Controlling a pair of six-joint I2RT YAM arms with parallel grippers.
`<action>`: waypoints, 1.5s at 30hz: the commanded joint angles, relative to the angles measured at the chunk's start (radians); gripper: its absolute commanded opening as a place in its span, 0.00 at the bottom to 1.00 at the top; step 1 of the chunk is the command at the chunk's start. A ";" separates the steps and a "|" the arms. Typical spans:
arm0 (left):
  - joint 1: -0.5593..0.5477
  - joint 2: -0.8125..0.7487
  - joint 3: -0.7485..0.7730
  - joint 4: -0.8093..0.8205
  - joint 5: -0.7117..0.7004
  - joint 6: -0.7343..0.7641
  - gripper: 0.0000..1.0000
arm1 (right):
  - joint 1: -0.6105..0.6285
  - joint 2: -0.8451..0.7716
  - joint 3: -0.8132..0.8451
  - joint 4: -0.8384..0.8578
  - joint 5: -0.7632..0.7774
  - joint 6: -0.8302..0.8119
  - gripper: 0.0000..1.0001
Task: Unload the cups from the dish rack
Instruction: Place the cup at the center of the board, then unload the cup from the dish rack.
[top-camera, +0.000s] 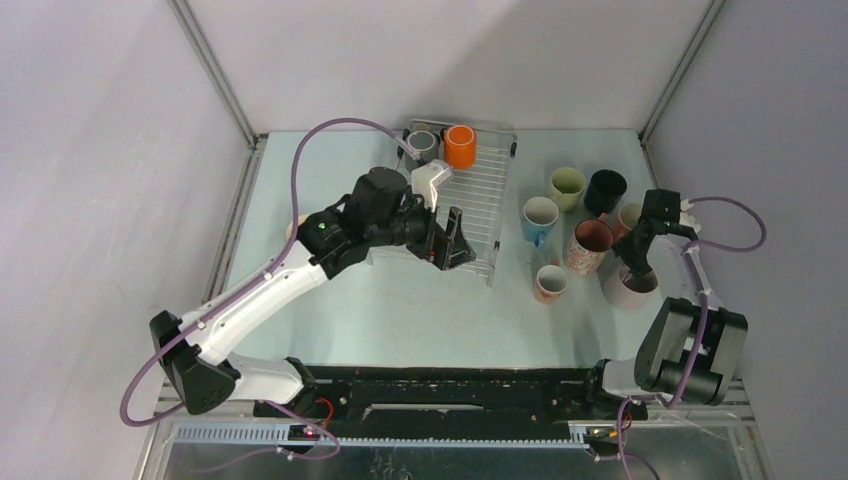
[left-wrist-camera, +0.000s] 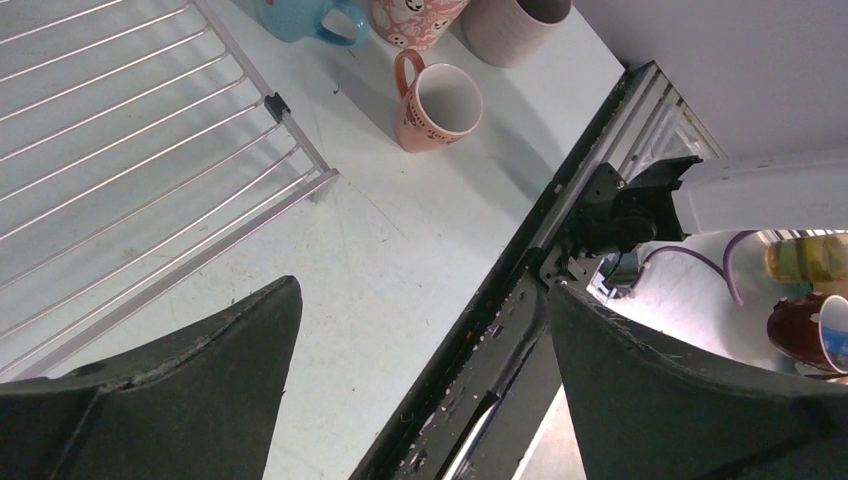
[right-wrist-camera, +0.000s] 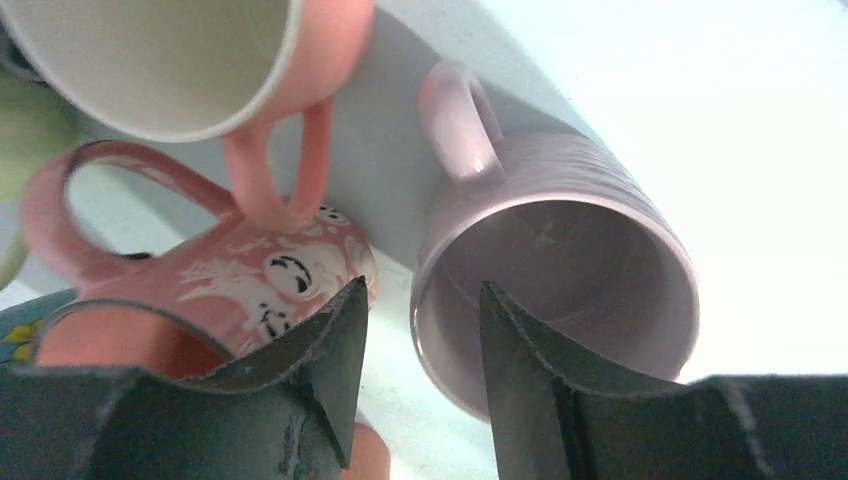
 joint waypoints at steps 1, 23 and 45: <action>-0.007 -0.048 0.001 0.026 -0.002 0.020 1.00 | -0.006 -0.075 0.072 -0.069 0.032 -0.006 0.53; 0.025 0.024 0.160 -0.045 -0.364 0.011 1.00 | 0.380 -0.197 0.414 -0.186 0.065 -0.104 0.77; 0.361 0.897 1.048 -0.099 -0.539 0.125 1.00 | 0.753 -0.186 0.497 -0.214 -0.001 -0.112 1.00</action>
